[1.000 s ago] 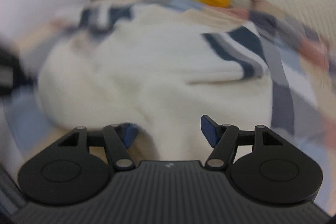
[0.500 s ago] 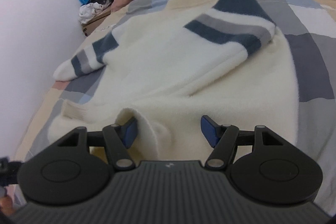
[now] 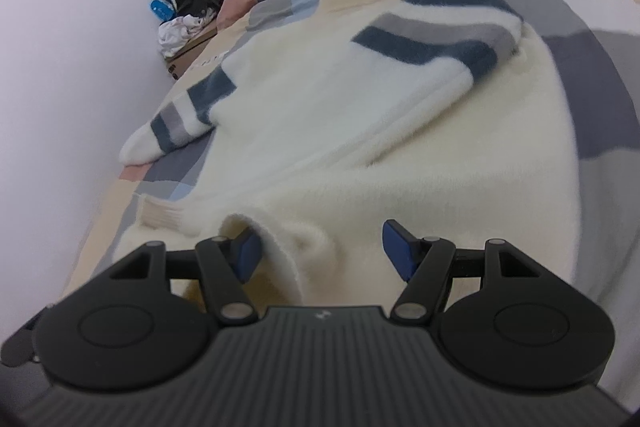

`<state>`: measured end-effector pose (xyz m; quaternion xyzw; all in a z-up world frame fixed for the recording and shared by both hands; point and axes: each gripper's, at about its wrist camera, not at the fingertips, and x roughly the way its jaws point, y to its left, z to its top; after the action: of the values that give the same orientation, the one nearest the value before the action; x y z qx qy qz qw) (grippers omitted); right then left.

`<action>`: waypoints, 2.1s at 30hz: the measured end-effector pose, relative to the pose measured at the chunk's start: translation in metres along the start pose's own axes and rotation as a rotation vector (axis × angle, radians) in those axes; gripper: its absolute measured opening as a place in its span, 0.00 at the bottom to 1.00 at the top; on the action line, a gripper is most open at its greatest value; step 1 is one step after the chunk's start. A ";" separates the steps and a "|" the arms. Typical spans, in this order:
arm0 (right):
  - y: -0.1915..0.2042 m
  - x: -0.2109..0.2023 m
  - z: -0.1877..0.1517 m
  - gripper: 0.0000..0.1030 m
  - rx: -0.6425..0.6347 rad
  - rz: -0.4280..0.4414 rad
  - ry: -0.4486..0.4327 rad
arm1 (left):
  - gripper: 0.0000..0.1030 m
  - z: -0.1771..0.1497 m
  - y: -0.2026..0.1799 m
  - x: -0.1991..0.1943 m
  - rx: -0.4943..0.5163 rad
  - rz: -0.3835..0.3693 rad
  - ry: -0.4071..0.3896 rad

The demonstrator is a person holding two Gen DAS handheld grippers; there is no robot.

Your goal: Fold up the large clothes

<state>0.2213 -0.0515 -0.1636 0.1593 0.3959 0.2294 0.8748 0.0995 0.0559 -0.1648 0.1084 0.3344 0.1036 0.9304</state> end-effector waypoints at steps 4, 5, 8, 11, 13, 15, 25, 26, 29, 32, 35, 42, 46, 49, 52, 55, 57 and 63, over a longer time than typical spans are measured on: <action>0.001 -0.003 -0.009 0.65 -0.006 -0.021 -0.016 | 0.85 -0.004 0.012 0.018 -0.049 0.144 -0.015; 0.004 -0.004 -0.012 0.65 -0.033 -0.038 -0.018 | 0.85 -0.005 0.019 0.020 -0.073 0.169 -0.021; 0.011 -0.001 -0.020 0.65 -0.120 -0.066 0.004 | 0.86 -0.007 0.044 0.029 -0.169 0.214 0.005; 0.020 0.008 -0.031 0.65 -0.217 -0.078 0.075 | 0.85 -0.007 0.068 0.029 -0.249 0.235 -0.008; 0.029 0.015 -0.041 0.64 -0.306 -0.103 0.131 | 0.82 -0.007 0.083 0.027 -0.310 0.245 -0.026; 0.043 0.018 -0.055 0.64 -0.432 -0.165 0.138 | 0.68 -0.007 0.096 0.026 -0.360 0.237 -0.043; 0.049 -0.013 -0.047 0.64 -0.491 -0.382 -0.049 | 0.29 -0.015 0.147 0.040 -0.594 0.102 -0.027; 0.043 -0.022 -0.039 0.64 -0.447 -0.391 -0.065 | 0.28 -0.016 0.152 0.041 -0.627 0.078 -0.025; 0.018 -0.043 -0.018 0.64 -0.350 -0.495 -0.113 | 0.26 -0.018 0.162 0.041 -0.691 0.024 -0.027; -0.016 -0.048 -0.001 0.64 -0.189 -0.482 -0.045 | 0.26 -0.015 0.162 0.041 -0.695 -0.008 -0.040; -0.032 -0.035 -0.004 0.64 -0.107 -0.466 0.054 | 0.26 -0.013 0.158 0.040 -0.674 0.000 -0.050; -0.040 -0.013 -0.035 0.17 0.003 -0.391 0.211 | 0.27 -0.029 0.164 0.060 -0.715 -0.006 0.077; -0.025 -0.047 -0.016 0.11 -0.044 -0.352 0.099 | 0.27 -0.040 0.164 0.077 -0.724 -0.052 0.213; -0.015 -0.077 0.003 0.11 -0.113 -0.323 0.016 | 0.18 -0.038 0.168 0.076 -0.681 -0.099 0.222; -0.008 -0.098 0.026 0.10 -0.184 -0.303 -0.029 | 0.10 -0.023 0.179 0.055 -0.619 -0.191 0.176; -0.006 -0.110 0.040 0.10 -0.244 -0.293 -0.031 | 0.07 -0.006 0.196 0.033 -0.588 -0.262 0.135; -0.002 -0.118 0.042 0.10 -0.310 -0.301 -0.022 | 0.06 0.006 0.211 0.018 -0.573 -0.313 0.108; -0.007 -0.137 0.062 0.10 -0.204 -0.236 -0.005 | 0.06 0.035 0.233 0.004 -0.516 -0.409 0.082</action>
<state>0.1906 -0.1362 -0.0427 0.0224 0.3840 0.1636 0.9084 0.0973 0.2751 -0.0780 -0.2046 0.3489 0.0001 0.9146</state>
